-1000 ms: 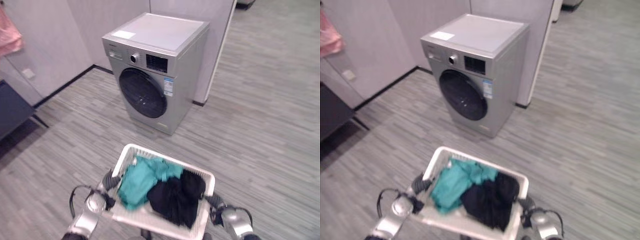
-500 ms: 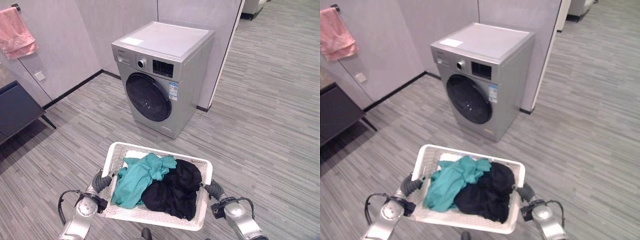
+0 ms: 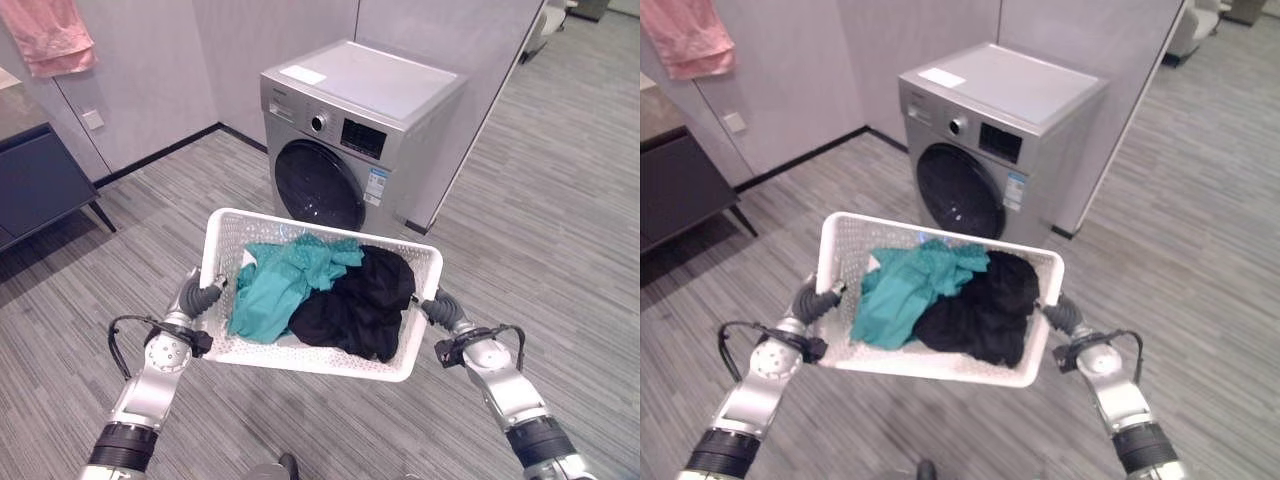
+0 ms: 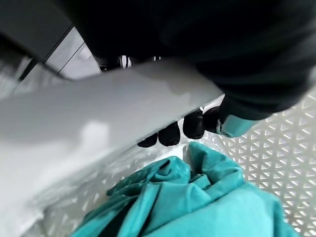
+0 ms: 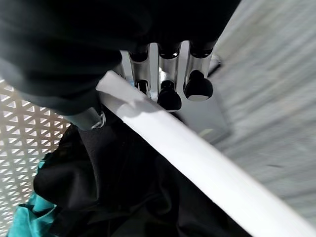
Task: Grab the laundry basket,head to the washer,open it,put in the laundry and shut it.
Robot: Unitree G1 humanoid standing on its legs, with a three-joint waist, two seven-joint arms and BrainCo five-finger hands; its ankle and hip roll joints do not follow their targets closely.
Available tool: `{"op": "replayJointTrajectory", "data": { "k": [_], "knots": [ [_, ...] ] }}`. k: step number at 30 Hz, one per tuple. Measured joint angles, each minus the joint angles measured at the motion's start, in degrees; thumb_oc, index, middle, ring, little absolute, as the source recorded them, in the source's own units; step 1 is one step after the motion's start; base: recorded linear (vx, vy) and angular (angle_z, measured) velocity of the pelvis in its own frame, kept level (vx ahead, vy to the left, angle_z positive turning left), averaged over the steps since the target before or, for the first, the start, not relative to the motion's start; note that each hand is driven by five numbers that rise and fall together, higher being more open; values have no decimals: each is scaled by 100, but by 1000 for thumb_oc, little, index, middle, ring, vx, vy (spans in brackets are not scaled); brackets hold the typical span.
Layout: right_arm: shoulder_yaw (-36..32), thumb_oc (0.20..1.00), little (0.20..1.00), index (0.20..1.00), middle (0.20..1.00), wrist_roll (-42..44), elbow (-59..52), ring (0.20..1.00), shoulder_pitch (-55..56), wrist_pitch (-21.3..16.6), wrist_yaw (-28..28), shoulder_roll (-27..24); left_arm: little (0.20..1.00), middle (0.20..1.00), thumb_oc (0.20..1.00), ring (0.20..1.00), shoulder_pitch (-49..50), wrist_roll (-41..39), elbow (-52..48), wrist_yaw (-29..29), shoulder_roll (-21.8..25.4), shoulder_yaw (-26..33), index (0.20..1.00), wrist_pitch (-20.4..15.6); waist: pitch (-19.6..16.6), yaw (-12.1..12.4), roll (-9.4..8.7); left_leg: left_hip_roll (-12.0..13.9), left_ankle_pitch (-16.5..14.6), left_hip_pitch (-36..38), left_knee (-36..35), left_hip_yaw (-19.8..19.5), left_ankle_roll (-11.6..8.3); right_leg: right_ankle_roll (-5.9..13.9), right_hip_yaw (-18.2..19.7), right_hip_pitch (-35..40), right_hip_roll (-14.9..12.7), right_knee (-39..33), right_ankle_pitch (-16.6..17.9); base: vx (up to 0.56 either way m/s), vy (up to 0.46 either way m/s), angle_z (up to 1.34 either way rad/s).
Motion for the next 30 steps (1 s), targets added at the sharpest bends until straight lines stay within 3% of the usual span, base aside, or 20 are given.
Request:
{"op": "replayJointTrajectory", "data": {
  "k": [3,6,9,10,11,13,14,15,16,17,19,20,22,23,24,25,26,27,28,30],
  "knots": [
    [0,200,200,200,200,156,-2,200,-164,-9,-46,-186,200,200,200,200,-262,-122,40,78,73,-86,200,-108,121,-80,103,-89,-5,12,-7,-303,97,-112,754,-491,918,-52,-619,75,-4,59],
    [-48,200,200,200,200,393,-5,200,-109,-43,-79,-601,200,200,200,200,-688,-153,257,80,28,-454,200,-193,255,-389,252,-242,-25,4,-38,-958,131,-213,1667,-937,1913,-1254,-630,230,-10,109],
    [-192,200,200,200,200,444,-102,200,-56,-42,-76,-680,200,200,200,200,-798,-183,269,71,28,-530,200,-208,291,-567,205,-443,-106,136,-56,-1179,185,-198,1363,-1236,1864,-2067,-55,217,20,65],
    [-232,200,200,200,200,443,-150,200,-34,-42,-80,-682,200,200,200,200,-791,-186,256,70,30,-547,200,-213,295,-597,211,-479,-138,260,-122,-1193,222,-213,1076,-1247,1795,-2295,47,174,28,4],
    [-246,200,200,200,200,441,-226,200,-49,-42,-80,-681,200,200,200,200,-685,-187,195,70,33,-471,200,-219,288,-508,221,-535,-351,635,-258,-1073,201,-232,-492,-1184,1536,-2379,132,277,59,-27],
    [-315,200,200,200,200,439,-277,200,-30,-71,-86,-681,200,200,200,200,-671,-251,142,75,33,-467,200,-228,242,-519,183,-630,-594,916,-133,-998,-11,-348,-1100,-914,1458,-2454,205,363,-20,-25],
    [-397,200,200,200,200,419,-267,200,-37,-70,-90,-711,200,200,200,200,-632,-296,60,58,-34,-500,200,-212,181,-523,457,-414,-913,1135,-102,-595,-422,-1038,-2616,-626,1196,-1906,-27,379,-198,-28],
    [-390,200,200,200,200,411,-276,200,-8,-67,-84,-688,200,200,200,200,-605,-296,19,55,-36,-476,200,-195,170,-428,472,-375,-999,1191,55,-458,-568,-1215,-2871,-496,1146,-1785,-27,418,-225,-53],
    [-390,200,200,200,200,399,-273,200,126,-77,-83,-577,200,200,200,200,-729,-321,240,54,-53,-469,200,-227,191,-452,401,-169,-1272,847,1295,-182,-1073,-1637,-2480,-212,1324,-2046,72,301,-172,-3],
    [-371,200,200,200,200,397,-288,200,312,-71,-81,-484,200,200,200,200,-817,-336,535,-23,-103,-504,200,-217,99,-738,300,261,-846,63,3468,341,-1627,-1620,-2086,99,1567,-2231,-6,246,-180,13],
    [-232,200,200,200,200,397,-304,200,295,-81,-213,-446,200,200,200,200,-355,-429,416,-45,-94,-453,200,-277,-155,-576,505,934,723,-752,5608,498,-1849,-1625,-1297,459,2098,-2359,-255,172,-140,-136],
    [-220,200,200,200,200,398,-240,200,242,-92,-305,-309,200,200,200,200,-207,-562,305,-51,62,-479,200,-320,-212,-373,623,1197,733,-1592,7199,68,-1819,-1671,-739,655,2366,-2337,-443,180,37,-234],
    [-157,200,200,200,200,397,-245,200,324,-86,-310,-124,200,200,200,200,-285,-577,429,-50,247,-476,200,-333,-142,-394,110,1354,667,-2810,7922,-444,-1692,-1662,-307,1122,2205,-2504,-471,147,179,-153],
    [-110,200,200,200,200,392,-224,200,319,-66,-310,-25,200,200,200,200,-282,-583,444,-50,296,-458,200,-312,-67,-271,-212,1931,440,-3030,6781,-437,-1307,-1362,-227,1388,2041,-2647,-270,206,382,-159],
    [-111,200,200,200,200,379,-232,200,311,-66,-314,-37,200,200,200,200,-280,-621,441,-51,287,-459,200,-276,-53,-266,-265,2339,448,-2969,5039,-638,-1288,-1229,-229,1705,2008,-2820,-259,254,522,-195],
    [-227,200,200,200,200,370,-322,200,428,-92,-308,-64,200,200,200,200,-238,-624,435,-54,229,-472,200,-319,-140,-414,-91,2406,508,-2574,2701,-1090,-1333,-858,-63,1984,1935,-3083,-267,288,561,-162],
    [-235,200,200,200,200,370,-479,200,538,-112,-309,-106,200,200,200,200,-190,-624,401,-55,266,-467,200,-388,-206,-386,1,2220,512,-2162,1377,-1273,-1287,-671,-10,2067,1808,-3203,-374,239,441,-170],
    [-151,200,200,200,200,369,-517,200,539,-125,-302,-255,200,200,200,200,-199,-624,441,-54,224,-461,200,-410,-210,-359,180,1967,439,-1690,477,-1309,-1173,-166,155,2271,1696,-3441,-352,229,392,-181],
    [-75,200,200,200,200,365,-454,200,660,-143,-311,-123,200,200,200,200,-288,-621,669,-52,197,-505,200,-415,-204,-369,280,1497,1131,-1278,198,-1639,-1446,31,506,2459,1397,-3520,-401,161,286,-147],
    [-33,200,200,200,200,364,-549,200,799,-175,-296,7,200,200,200,200,-291,-620,725,-47,276,-447,200,-319,-214,-420,58,1223,1159,-1246,198,-1623,-1425,-44,481,2394,1284,-3384,-493,163,286,-44]
  ]
}}
